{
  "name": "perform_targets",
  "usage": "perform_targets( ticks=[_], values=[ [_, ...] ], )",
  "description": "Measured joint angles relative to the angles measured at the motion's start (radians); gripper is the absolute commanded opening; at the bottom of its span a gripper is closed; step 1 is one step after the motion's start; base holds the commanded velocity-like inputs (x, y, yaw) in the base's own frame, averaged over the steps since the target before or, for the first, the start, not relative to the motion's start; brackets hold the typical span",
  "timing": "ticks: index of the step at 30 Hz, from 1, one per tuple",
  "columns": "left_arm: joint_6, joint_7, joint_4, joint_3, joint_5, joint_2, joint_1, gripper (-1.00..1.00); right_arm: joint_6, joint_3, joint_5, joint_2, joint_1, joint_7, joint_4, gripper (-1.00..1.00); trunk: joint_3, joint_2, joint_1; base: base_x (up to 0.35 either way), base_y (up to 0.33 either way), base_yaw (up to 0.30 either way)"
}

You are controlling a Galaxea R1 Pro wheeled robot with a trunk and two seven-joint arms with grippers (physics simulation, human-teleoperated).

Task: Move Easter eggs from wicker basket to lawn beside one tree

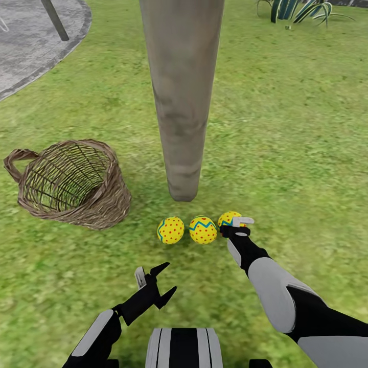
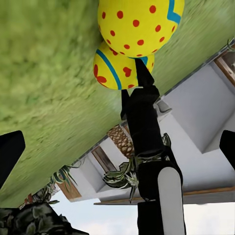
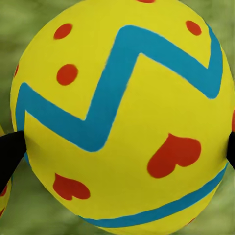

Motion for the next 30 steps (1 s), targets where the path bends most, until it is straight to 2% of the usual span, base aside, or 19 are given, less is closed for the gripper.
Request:
perform_targets(
  ticks=[6, 7, 9, 17, 30],
  values=[
    [0.0, 0.0, 0.0, -0.001, 0.0, -0.001, 0.0, 1.0, 0.006, 0.006, -0.007, -0.003, 0.0, 0.001, -0.002, -1.0, 0.0, 0.0, 0.0, 0.0, 0.0, 0.0],
    [0.0, 0.0, 0.0, -0.001, -0.001, -0.001, 0.0, 1.0, 0.006, 0.007, -0.009, -0.003, 0.0, 0.001, -0.002, 1.0, 0.0, 0.0, 0.0, 0.0, 0.0, 0.0],
    [0.0, 0.0, 0.0, 0.0, 0.0, -0.001, 0.0, 1.0, 0.007, -0.005, -0.007, -0.005, 0.0, -0.001, 0.022, 1.0, 0.0, 0.0, 0.0, 0.0, 0.0, 0.0],
    [0.0, 0.0, 0.0, 0.0, 0.0, -0.001, 0.0, 1.0, 0.006, -0.004, -0.011, -0.005, 0.001, 0.0, 0.024, 1.0, 0.0, 0.0, 0.0, 0.0, 0.0, 0.0],
    [0.0, 0.0, 0.0, 0.0, 0.0, -0.001, 0.0, 1.0, 0.004, -0.005, -0.012, -0.003, 0.0, 0.0, 0.023, 1.0, 0.05, 0.003, -0.006, 0.0, 0.0, 0.0]
  ],
)
